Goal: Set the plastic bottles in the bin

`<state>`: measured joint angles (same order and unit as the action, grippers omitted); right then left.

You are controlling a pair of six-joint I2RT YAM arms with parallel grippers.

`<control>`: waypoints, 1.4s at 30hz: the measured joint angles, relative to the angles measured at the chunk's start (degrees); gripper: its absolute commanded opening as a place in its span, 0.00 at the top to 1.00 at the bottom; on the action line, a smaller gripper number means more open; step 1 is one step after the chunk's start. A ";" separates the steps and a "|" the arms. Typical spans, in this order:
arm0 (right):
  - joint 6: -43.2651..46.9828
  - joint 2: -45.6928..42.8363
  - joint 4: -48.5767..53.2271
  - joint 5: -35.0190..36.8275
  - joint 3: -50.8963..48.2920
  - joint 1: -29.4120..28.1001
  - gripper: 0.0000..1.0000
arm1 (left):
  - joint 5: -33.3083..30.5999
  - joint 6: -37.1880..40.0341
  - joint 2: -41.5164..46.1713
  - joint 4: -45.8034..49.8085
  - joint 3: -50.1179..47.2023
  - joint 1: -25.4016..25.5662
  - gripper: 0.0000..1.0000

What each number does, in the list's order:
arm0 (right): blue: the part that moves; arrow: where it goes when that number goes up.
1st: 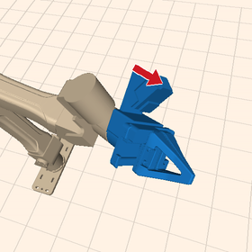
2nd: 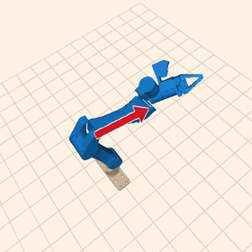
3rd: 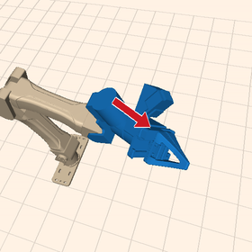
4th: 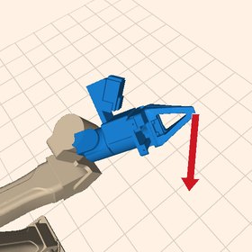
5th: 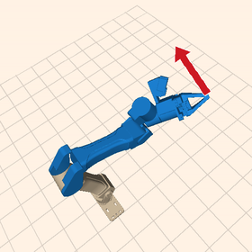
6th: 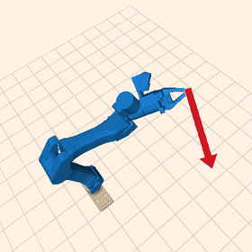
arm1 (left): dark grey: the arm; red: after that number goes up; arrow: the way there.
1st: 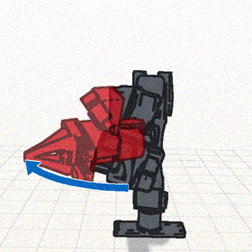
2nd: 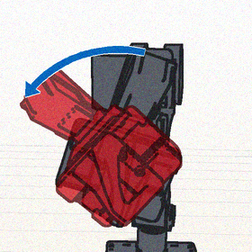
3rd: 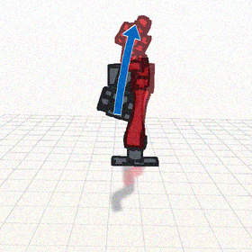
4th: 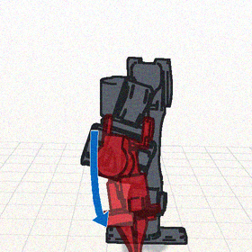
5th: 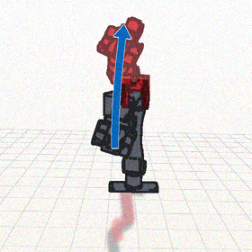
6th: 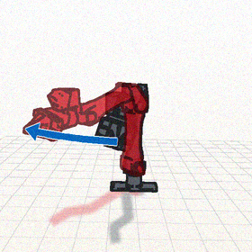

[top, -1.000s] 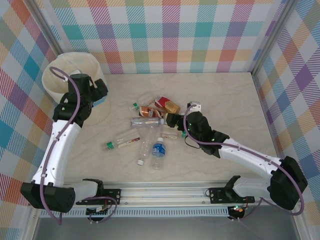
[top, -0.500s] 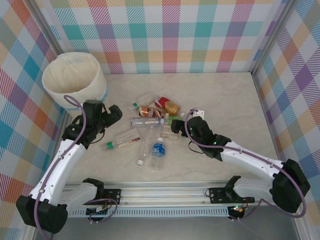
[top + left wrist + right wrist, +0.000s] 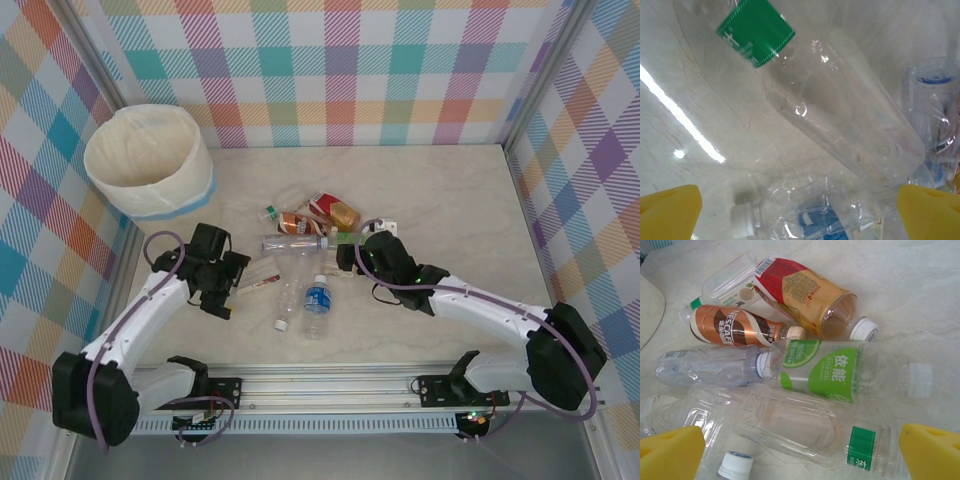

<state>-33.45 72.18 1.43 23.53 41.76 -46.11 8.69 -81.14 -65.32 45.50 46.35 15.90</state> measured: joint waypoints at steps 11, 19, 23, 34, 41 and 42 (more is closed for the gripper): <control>0.96 -0.59 1.46 -0.20 0.07 0.00 0.00 | 0.26 -16.72 -7.89 -6.88 1.33 0.11 0.00; 0.94 -3.85 3.21 0.07 0.04 0.00 0.00 | -3.96 -25.53 -9.22 -10.62 0.39 0.11 0.00; 0.92 -5.22 4.02 0.52 0.02 0.00 0.00 | -5.40 -27.91 -11.02 -11.96 0.13 0.11 0.00; 0.87 -6.73 6.97 1.31 0.02 0.00 0.00 | -7.98 -30.03 -18.78 -16.46 -2.10 0.11 0.13; 0.92 -8.07 7.85 1.99 0.00 0.00 0.00 | -9.07 -30.21 -18.82 -18.47 -4.02 0.22 0.36; 0.92 -8.07 8.02 2.01 0.00 0.00 0.00 | -8.79 -30.21 -18.69 -18.45 -4.13 0.22 0.40</control>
<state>-32.53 64.12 9.45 25.54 41.76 -46.11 -0.10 -111.35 -84.01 27.05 42.22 16.12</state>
